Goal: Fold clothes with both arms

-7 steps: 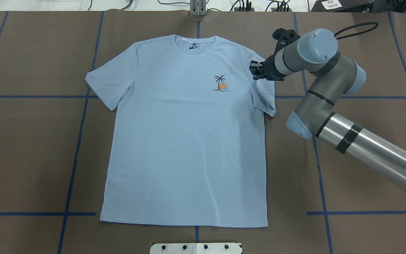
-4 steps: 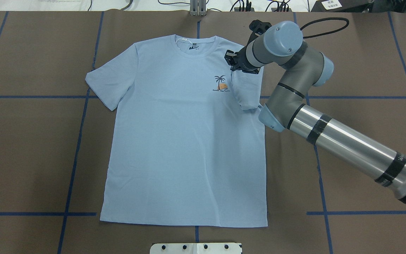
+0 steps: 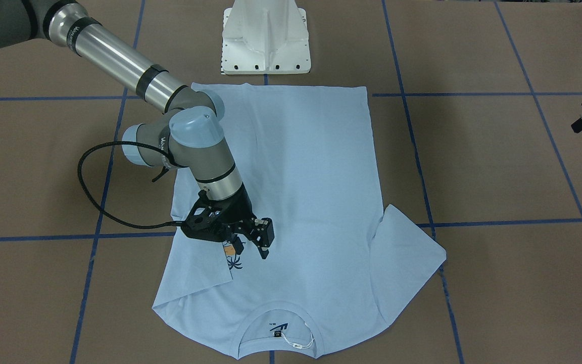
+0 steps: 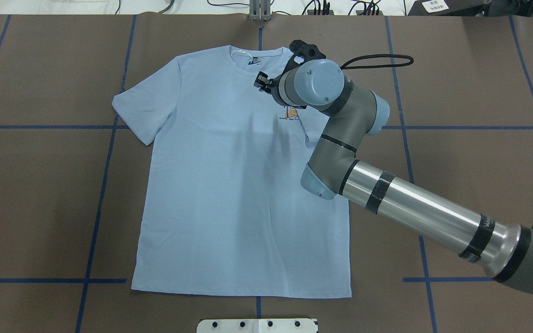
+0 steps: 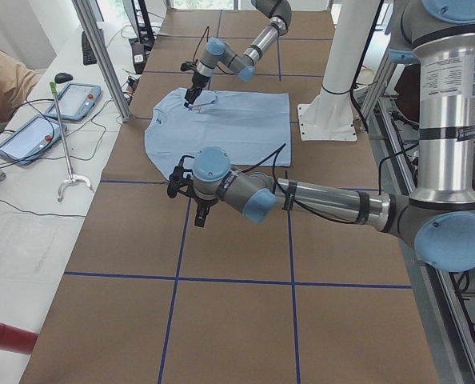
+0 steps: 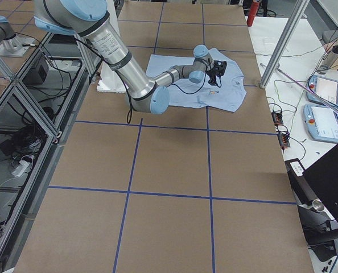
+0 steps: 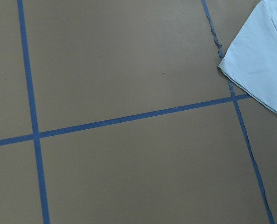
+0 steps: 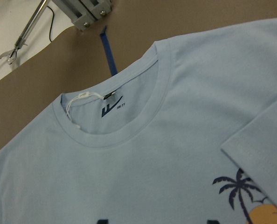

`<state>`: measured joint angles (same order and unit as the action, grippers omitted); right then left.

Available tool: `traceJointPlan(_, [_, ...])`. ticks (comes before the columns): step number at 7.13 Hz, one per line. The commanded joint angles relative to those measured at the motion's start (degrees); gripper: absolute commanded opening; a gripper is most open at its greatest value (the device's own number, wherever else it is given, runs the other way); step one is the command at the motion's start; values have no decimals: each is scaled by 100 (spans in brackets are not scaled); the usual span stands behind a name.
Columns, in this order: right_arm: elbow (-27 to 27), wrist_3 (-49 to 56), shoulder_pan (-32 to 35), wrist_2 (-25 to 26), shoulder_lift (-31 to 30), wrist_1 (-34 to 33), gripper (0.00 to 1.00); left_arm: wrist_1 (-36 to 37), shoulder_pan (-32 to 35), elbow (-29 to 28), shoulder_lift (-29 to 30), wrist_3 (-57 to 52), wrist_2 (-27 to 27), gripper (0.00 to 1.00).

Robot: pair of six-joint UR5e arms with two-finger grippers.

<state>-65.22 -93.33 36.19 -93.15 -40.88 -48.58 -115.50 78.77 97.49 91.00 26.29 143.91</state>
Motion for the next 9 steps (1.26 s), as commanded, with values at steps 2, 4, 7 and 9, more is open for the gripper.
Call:
traceJointPlan(2, [-996,-824,-313,51,-261,7,100,-305,-1124,-1729,2048,1533,-275,100])
traceJointPlan(4, [-2138,-959,-656,69,-1006,7,100,-595,-1591,-2468,2735,2202,-460,100])
traceJointPlan(7, [-3572,-1153,-789,60,-1946,-28,100,-1813,-1883,-3504,2931,2310,-1706,92])
traceJointPlan(9, [-4242,-1135,-641,42,-2808,-2,100,-1959,-2075,-3640,3037,2563,-1788,76])
